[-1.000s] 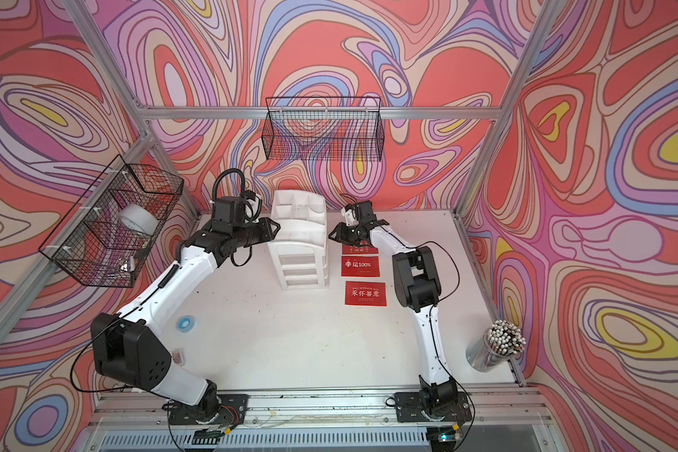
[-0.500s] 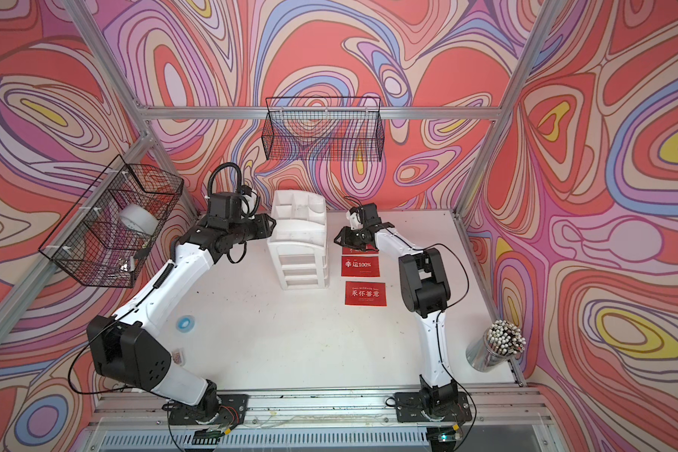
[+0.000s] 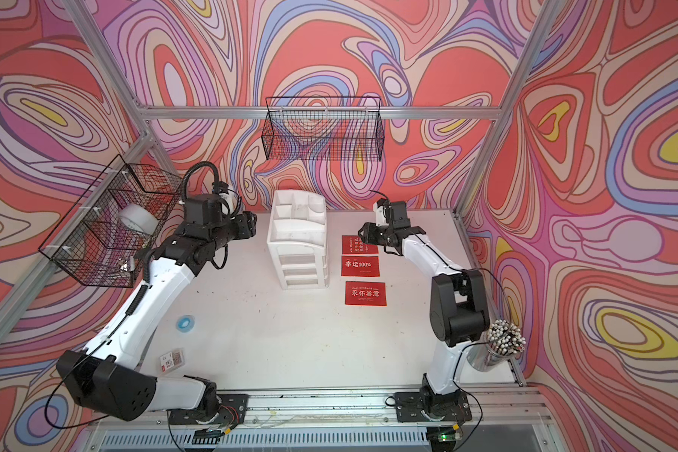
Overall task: Take the postcards out of the drawer
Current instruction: Move the storage box to the center of the board, then reset both arms
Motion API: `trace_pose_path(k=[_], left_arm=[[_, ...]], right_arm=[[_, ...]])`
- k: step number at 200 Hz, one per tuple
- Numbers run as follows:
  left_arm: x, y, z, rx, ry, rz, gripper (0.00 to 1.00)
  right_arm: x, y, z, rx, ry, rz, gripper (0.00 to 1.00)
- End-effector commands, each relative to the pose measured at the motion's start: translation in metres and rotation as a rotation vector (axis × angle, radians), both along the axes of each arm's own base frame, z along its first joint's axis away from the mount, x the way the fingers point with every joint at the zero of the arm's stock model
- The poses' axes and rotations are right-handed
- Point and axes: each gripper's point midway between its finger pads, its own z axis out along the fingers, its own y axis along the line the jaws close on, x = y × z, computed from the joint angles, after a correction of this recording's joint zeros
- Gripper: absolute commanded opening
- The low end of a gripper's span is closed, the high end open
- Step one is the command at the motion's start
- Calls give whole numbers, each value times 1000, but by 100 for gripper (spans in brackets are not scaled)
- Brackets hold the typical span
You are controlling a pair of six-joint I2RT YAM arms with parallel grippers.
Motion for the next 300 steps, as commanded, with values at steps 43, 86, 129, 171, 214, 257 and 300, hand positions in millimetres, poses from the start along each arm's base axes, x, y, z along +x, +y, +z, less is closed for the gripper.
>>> trace_pose_path(k=[43,86,129,171,214,257,300], left_arm=[[-14,49,9,121,-53,147,79],[-17,59,13,180,-66,156,100],[-20,75,-7,157,-21,219,100],[-19,102,-61,90,51,309,100],[-29,130,-130,167,1,425,100],[-40,134,-174,217,-62,410,100],[-41,128,-208,242,-64,352,100]], right_arm=[[-36,-73,53,-146,-197,-203,76],[-69,-101,85,-79,-287,-243,98],[-87,-114,97,-95,-326,-277,98],[-90,-131,88,-152,-370,-348,98],[-84,-152,57,-214,-369,-446,98],[-82,-159,28,-254,-402,-467,98],[-81,-160,6,-274,-430,-465,98]])
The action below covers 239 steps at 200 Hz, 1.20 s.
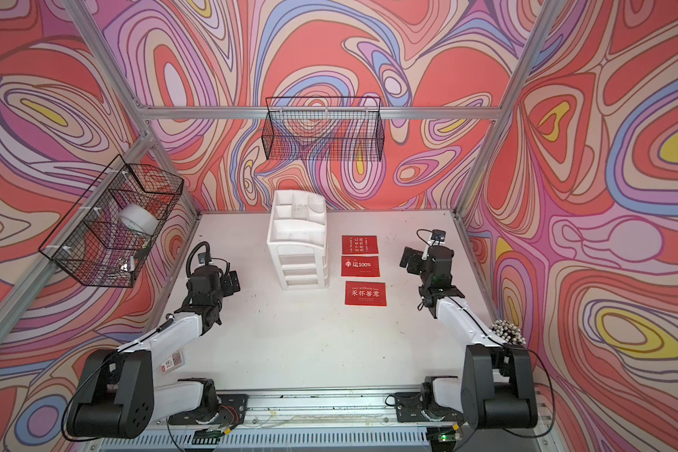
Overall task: Take the postcards out of the drawer
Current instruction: Reset both arms
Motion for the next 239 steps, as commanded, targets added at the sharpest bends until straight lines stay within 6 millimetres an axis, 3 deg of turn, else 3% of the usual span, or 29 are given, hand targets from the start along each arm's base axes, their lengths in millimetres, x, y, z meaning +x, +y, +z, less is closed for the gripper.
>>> trace_pose_path(k=[1,40,78,103,132,181,239], left_arm=[[14,-1,14,26,-115,-30,100],[16,-10,3,8,-144,-84,100],[15,-17,6,24,-179,-136,100],[14,-21,5,25,-184,-163,100],[15,-33,4,20,-202,-236,100],[15,-38,3,16,-209,-269,100],[15,-47,1,12,-215,-322,100]], right_arm=[[5,-7,8,-35,-89,-19,98],[1,-7,-3,-56,-119,-16,98],[1,-8,-7,-77,-151,-12,98],[3,-5,-20,-63,-161,8,98],[-2,0,-11,-66,-239,38,98],[-9,2,-13,-45,-239,57,98],[-8,4,-39,-73,-174,85,98]])
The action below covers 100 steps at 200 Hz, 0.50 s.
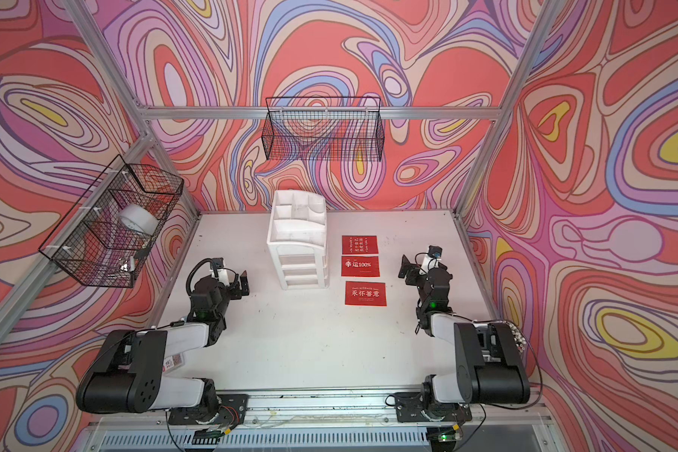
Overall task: Take the postcards out of the drawer
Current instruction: Reset both arms
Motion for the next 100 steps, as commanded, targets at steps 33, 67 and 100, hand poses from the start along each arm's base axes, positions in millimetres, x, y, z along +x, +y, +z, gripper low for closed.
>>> trace_pose_path(k=[33,67,100], left_arm=[[2,-8,2,11,-44,-61,100],[1,-10,-1,12,-44,-73,100],[-2,-14,-3,9,-73,-97,100]], right_arm=[[-1,-2,-16,-29,0,1,98],[5,1,-24,-50,-16,22,98],[11,9,-39,-59,1,76,98]])
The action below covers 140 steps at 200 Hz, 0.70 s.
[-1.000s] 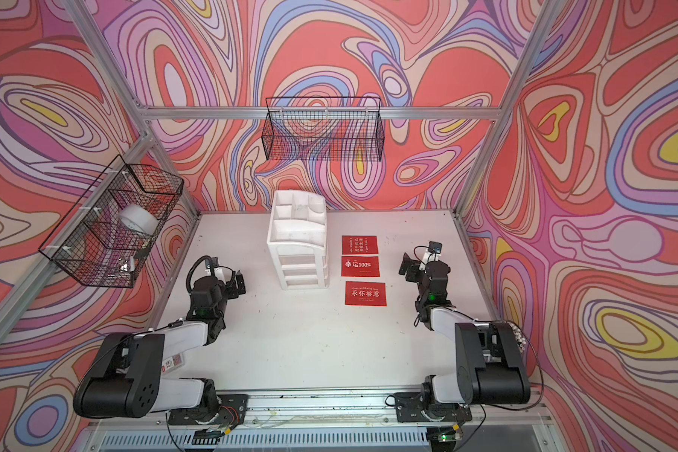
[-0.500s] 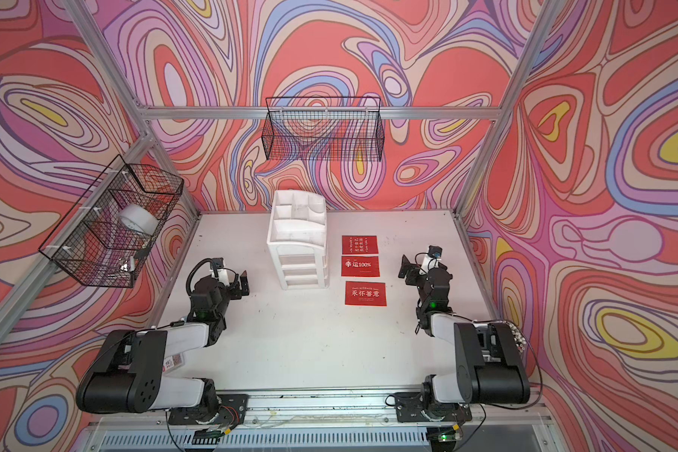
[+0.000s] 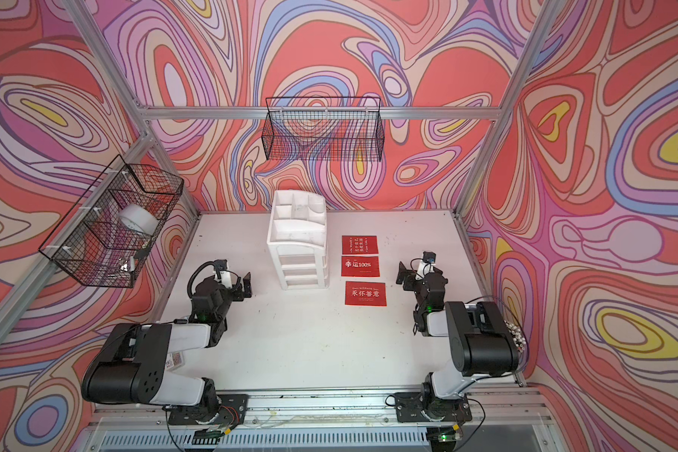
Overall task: Take the postcards out of the drawer
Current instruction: Reset both arms
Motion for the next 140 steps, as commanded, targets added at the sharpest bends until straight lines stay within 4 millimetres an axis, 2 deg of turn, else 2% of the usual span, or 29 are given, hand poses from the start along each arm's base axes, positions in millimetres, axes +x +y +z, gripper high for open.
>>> trace_pose_path(k=[1,16,28,50,63,78,90,140], left_arm=[[-1,-3,6,11,-58,-30,100],[-1,-14,3,17,-53,-99,100],[0,-24,-1,27,-50,-160,100],[0,-19,-2,22,-52,-131,100],[6,-14,-5,20,-17,-100,100],[18,2,-10,19,56,4,100],[19,17,-10,14,67,92,100],[18,19,-10,10,56,108,100]], right_arm=[[7,5,3,-20,-37,44,98],[10,14,-1,-26,-40,99,98],[9,8,-3,-23,-28,63,98],[11,-17,-3,-9,-21,-92,98],[13,-15,-5,-9,-4,-76,98],[17,-13,-7,-11,12,-66,98],[21,-12,-8,-15,24,-61,98],[20,-12,-8,-18,26,-58,98]])
